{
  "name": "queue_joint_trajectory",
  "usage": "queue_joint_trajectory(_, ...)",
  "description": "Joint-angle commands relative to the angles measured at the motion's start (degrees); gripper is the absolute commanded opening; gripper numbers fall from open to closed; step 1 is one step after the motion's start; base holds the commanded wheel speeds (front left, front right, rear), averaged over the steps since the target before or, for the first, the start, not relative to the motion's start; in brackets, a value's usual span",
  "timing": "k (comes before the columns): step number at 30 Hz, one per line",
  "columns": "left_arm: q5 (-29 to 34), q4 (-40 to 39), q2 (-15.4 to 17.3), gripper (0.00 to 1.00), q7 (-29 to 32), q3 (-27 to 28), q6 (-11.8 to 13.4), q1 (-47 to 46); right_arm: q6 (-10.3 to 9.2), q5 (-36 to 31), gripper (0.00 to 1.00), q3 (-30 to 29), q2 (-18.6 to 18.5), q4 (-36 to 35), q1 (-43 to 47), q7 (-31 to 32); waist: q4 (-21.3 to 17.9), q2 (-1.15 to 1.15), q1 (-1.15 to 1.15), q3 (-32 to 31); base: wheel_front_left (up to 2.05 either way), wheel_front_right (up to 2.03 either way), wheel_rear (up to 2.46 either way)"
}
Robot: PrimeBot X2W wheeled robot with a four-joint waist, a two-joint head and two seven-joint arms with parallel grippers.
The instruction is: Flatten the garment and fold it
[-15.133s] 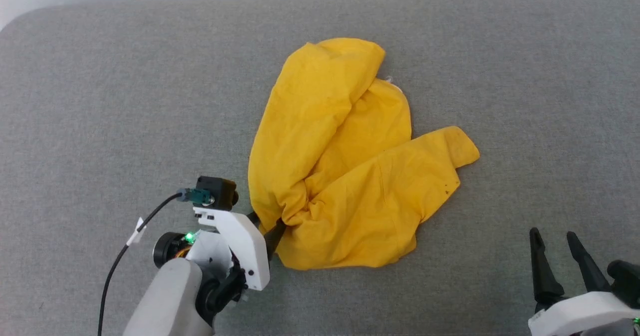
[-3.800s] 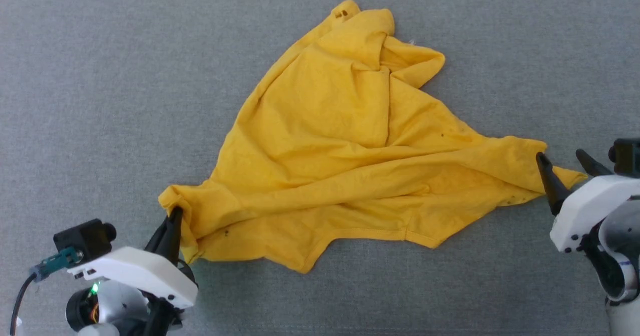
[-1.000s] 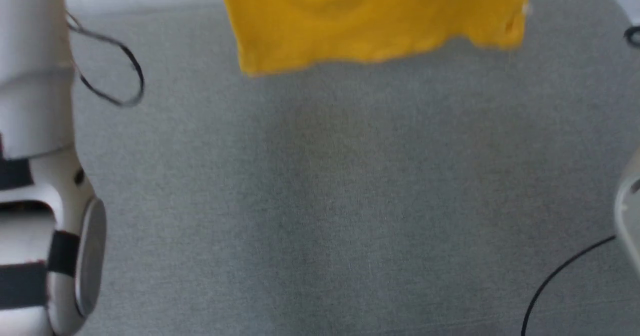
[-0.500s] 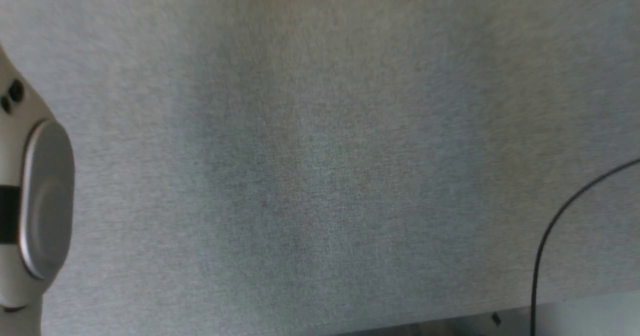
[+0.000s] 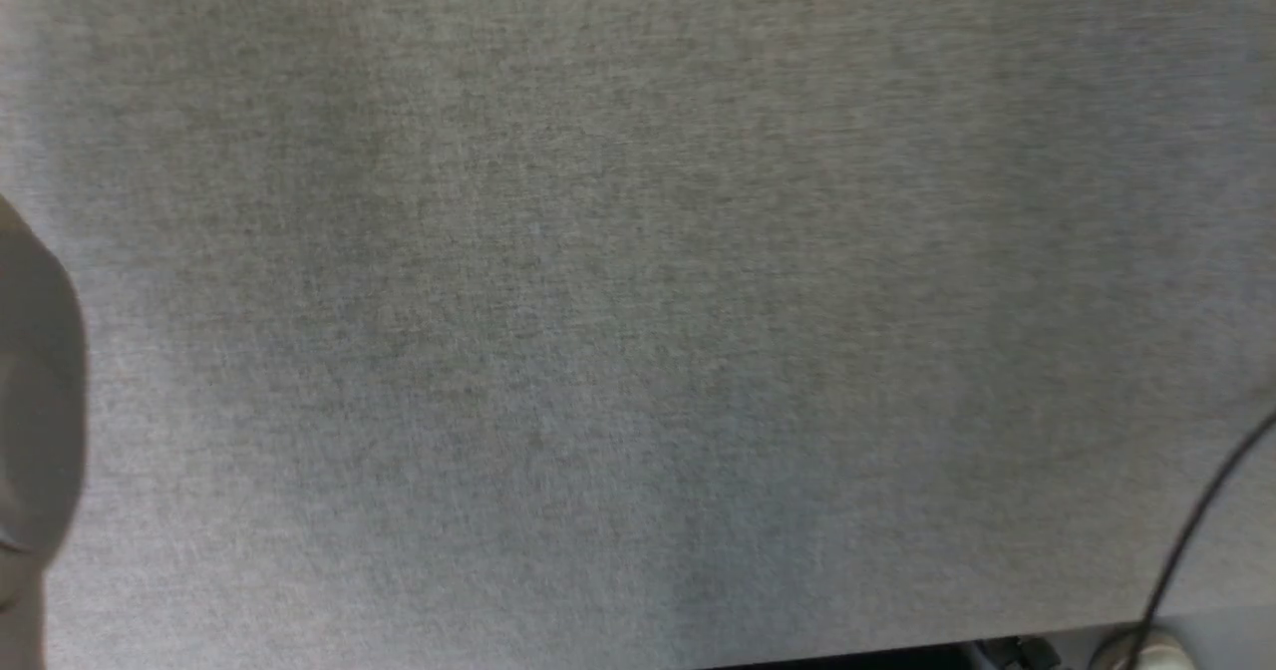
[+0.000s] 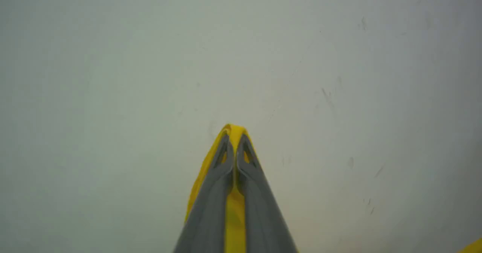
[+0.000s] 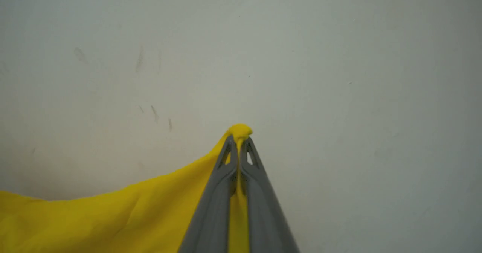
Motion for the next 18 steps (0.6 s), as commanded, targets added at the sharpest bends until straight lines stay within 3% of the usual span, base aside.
queue_joint_trajectory(1,-1.66,-1.34,0.52,0.0,1.01,0.27,-1.12,3.33,-0.06,2.48,0.0,2.14,-1.27,-0.09,2.77,-0.66,1.72,0.0,-0.01,2.59,0.0,0.0,0.0)
queue_joint_trajectory(10,-9.59,-15.93,0.96,0.0,10.71,2.56,-1.7,21.12,-0.06,18.3,0.0,11.46,-6.96,-9.16,16.97,3.19,2.49,0.0,-0.01,-0.09,0.0,0.0,0.0)
queue_joint_trajectory(18,-10.48,-28.29,0.54,0.0,17.48,3.13,2.59,42.26,-0.06,27.58,0.0,11.06,-10.88,-22.81,36.7,9.23,2.67,0.0,-0.01,-4.21,0.0,0.0,0.0)
